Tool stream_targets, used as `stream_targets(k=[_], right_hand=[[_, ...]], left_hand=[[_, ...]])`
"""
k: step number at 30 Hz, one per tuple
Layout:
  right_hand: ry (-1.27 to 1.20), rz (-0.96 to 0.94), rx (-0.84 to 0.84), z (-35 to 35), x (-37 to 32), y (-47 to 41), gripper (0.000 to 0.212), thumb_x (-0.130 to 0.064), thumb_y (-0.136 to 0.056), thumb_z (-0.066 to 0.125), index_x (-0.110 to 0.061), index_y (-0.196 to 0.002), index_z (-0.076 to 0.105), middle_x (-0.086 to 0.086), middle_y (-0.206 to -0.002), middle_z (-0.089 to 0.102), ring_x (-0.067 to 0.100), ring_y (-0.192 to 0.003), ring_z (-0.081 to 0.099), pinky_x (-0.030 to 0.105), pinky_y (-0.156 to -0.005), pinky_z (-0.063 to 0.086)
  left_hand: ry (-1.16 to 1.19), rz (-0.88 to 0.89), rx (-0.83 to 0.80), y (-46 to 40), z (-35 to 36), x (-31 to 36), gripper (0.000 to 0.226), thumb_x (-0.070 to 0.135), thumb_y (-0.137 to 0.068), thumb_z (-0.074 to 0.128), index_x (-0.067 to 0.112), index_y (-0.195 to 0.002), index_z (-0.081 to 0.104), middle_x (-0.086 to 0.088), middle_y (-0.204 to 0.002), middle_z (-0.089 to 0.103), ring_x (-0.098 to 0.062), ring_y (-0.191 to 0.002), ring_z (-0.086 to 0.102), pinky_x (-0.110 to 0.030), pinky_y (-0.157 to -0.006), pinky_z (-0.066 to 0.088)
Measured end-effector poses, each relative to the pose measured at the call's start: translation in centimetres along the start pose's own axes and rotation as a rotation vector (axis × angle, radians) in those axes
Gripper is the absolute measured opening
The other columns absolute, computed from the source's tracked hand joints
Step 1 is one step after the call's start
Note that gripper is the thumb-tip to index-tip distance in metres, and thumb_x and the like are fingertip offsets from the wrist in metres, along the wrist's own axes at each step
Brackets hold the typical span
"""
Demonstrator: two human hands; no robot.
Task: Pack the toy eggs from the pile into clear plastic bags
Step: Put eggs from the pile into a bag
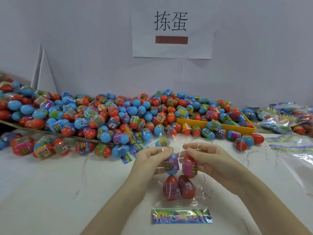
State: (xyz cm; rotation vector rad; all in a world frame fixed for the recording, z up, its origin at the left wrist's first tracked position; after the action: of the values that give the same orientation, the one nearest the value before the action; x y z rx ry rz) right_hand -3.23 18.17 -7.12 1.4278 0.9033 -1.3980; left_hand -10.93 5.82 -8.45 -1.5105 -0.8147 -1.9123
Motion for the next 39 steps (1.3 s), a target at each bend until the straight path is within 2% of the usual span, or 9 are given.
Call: stream_targets(k=[3, 9, 15, 20, 23, 29, 34, 39], right_hand=[[0.012, 0.010, -0.062, -0.5, -0.1, 0.3, 0.034, -0.019, -0.069, 0.062, -0.011, -0.102, 0.065, 0.007, -0.098, 0.072, 0.018, -0.090, 0.069, 0.020, -0.065, 0.054], [0.050, -0.016, -0.009, -1.4, -0.2, 0.0, 0.019, -0.021, -0.062, 0.067, -0.018, -0.078, 0.078, 0.008, -0.091, 0.073, 0.017, -0.079, 0.070, 0.018, -0.059, 0.053], [0.089, -0.019, -0.026, -1.5, -0.4, 0.0, 0.018, -0.022, -0.063, 0.067, -0.021, -0.077, 0.078, 0.007, -0.088, 0.074, 0.018, -0.076, 0.071, 0.019, -0.057, 0.053], [0.127, -0.031, -0.067, -1.2, -0.5, 0.2, 0.019, -0.024, -0.062, 0.067, -0.026, -0.077, 0.077, 0.007, -0.088, 0.074, 0.019, -0.077, 0.071, 0.020, -0.059, 0.054], [0.137, -0.049, -0.076, -1.2, -0.5, 0.3, 0.019, -0.026, -0.061, 0.068, -0.027, -0.078, 0.077, 0.006, -0.087, 0.074, 0.018, -0.076, 0.071, 0.019, -0.059, 0.054], [0.193, -0.036, -0.112, -1.1, -0.3, 0.3, 0.025, -0.033, -0.052, 0.074, -0.027, -0.076, 0.077, 0.005, -0.083, 0.074, 0.016, -0.075, 0.071, 0.018, -0.057, 0.054], [0.174, -0.019, -0.075, -1.4, -0.1, -0.1, 0.021, -0.024, -0.053, 0.074, -0.020, -0.073, 0.078, 0.009, -0.079, 0.073, 0.015, -0.068, 0.070, 0.019, -0.054, 0.053], [0.147, 0.005, -0.041, -1.5, 0.1, -0.2, 0.017, -0.019, -0.053, 0.073, -0.016, -0.069, 0.077, 0.009, -0.073, 0.073, 0.015, -0.061, 0.069, 0.018, -0.051, 0.053]], left_hand=[[0.021, -0.005, -0.011, -0.3, -0.4, 0.0, 0.012, 0.016, -0.080, 0.065, 0.009, -0.086, 0.073, -0.007, -0.087, 0.074, -0.012, -0.067, 0.068, -0.017, -0.058, 0.053], [-0.009, 0.011, -0.030, -0.3, -0.7, 0.3, 0.013, 0.015, -0.082, 0.063, 0.014, -0.082, 0.076, -0.002, -0.083, 0.074, -0.008, -0.068, 0.067, -0.019, -0.058, 0.054], [-0.159, 0.041, -0.122, -0.1, -1.2, 1.2, 0.019, 0.015, -0.083, 0.062, 0.011, -0.097, 0.074, -0.002, -0.079, 0.073, -0.007, -0.065, 0.063, -0.021, -0.061, 0.055], [-0.217, 0.085, -0.154, 0.2, -2.0, 2.2, 0.011, 0.021, -0.065, 0.069, 0.024, -0.071, 0.077, -0.005, -0.077, 0.074, -0.012, -0.066, 0.070, -0.017, -0.057, 0.053], [-0.201, 0.094, -0.175, 0.1, -2.5, 2.3, 0.016, 0.023, -0.058, 0.071, 0.021, -0.072, 0.078, -0.007, -0.079, 0.074, -0.015, -0.066, 0.070, -0.016, -0.057, 0.052], [-0.188, 0.118, -0.146, -0.1, -2.8, 2.3, 0.013, 0.018, -0.059, 0.072, 0.017, -0.071, 0.077, -0.006, -0.078, 0.074, -0.013, -0.066, 0.070, -0.015, -0.057, 0.052], [-0.177, 0.138, -0.161, 0.0, -2.7, 2.5, 0.015, 0.019, -0.059, 0.072, 0.020, -0.073, 0.078, -0.008, -0.077, 0.074, -0.015, -0.067, 0.071, -0.016, -0.059, 0.053], [-0.228, 0.139, -0.155, -0.1, -3.3, 2.5, 0.022, 0.000, -0.071, 0.072, 0.020, -0.077, 0.077, -0.009, -0.073, 0.073, -0.017, -0.067, 0.071, -0.015, -0.059, 0.052]])
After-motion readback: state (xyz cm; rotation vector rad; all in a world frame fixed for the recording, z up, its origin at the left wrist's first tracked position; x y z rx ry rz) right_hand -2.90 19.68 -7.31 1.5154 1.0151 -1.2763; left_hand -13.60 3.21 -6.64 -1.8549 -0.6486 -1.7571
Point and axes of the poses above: each hand's wrist, its own y-axis away from the middle knuckle, its own z-axis out of the palm, x = y × z, the point moved 7 cm from there along -y, towards the middle knuckle
